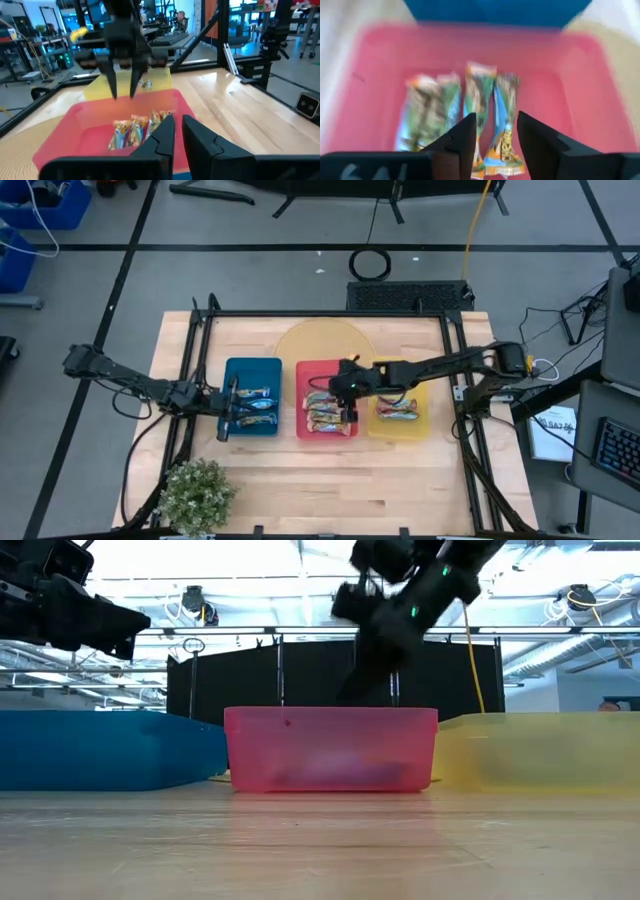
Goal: Pick and place Granola Bars by type
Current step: Return to Home Position
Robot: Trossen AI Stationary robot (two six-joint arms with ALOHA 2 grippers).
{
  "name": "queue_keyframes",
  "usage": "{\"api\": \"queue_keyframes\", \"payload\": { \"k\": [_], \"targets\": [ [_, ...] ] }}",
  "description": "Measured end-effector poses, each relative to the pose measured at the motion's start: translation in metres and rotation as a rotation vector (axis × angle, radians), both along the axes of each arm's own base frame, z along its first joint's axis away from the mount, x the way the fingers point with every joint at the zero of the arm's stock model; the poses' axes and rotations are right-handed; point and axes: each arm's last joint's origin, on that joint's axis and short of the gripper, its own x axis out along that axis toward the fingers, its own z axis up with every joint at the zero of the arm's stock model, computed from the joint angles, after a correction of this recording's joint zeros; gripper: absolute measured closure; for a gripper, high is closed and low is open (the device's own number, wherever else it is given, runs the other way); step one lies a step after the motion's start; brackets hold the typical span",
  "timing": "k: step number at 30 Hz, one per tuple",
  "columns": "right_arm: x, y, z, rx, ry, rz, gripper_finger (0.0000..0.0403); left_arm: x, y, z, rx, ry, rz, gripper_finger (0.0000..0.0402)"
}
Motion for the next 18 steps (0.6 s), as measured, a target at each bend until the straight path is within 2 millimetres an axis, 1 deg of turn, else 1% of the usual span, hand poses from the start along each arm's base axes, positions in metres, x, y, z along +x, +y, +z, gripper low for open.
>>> {"api": "queue_keyframes", "payload": {
  "k": [2, 4, 6, 9, 10, 15, 18],
  "targets": [
    [-0.010, 0.002, 0.018, 0.035, -0.071, 0.036, 0.0283, -0.001, 0.000, 0.001, -0.001, -0.011, -0.005, 0.0369],
    [-0.024, 0.003, 0.033, 0.051, -0.173, 0.060, 0.0307, -0.002, -0.001, 0.003, 0.014, -0.026, -0.015, 0.0387],
    [-0.044, 0.005, 0.041, 0.055, -0.251, 0.073, 0.0337, -0.004, -0.002, 0.005, 0.046, -0.054, -0.030, 0.0396],
    [-0.079, 0.005, 0.041, 0.071, -0.339, 0.055, 0.0386, -0.007, -0.004, 0.009, 0.092, -0.097, -0.041, 0.0393],
    [-0.092, 0.005, 0.039, 0.077, -0.368, 0.048, 0.0394, -0.008, -0.004, 0.010, 0.102, -0.111, -0.044, 0.0393],
    [-0.155, 0.003, 0.028, 0.115, -0.555, 0.006, 0.0393, -0.014, -0.002, 0.017, 0.142, -0.114, -0.010, 0.0395],
    [-0.185, 0.002, 0.022, 0.132, -0.642, -0.020, 0.0401, -0.018, 0.000, 0.025, 0.157, -0.090, 0.009, 0.0397]
  ]
}}
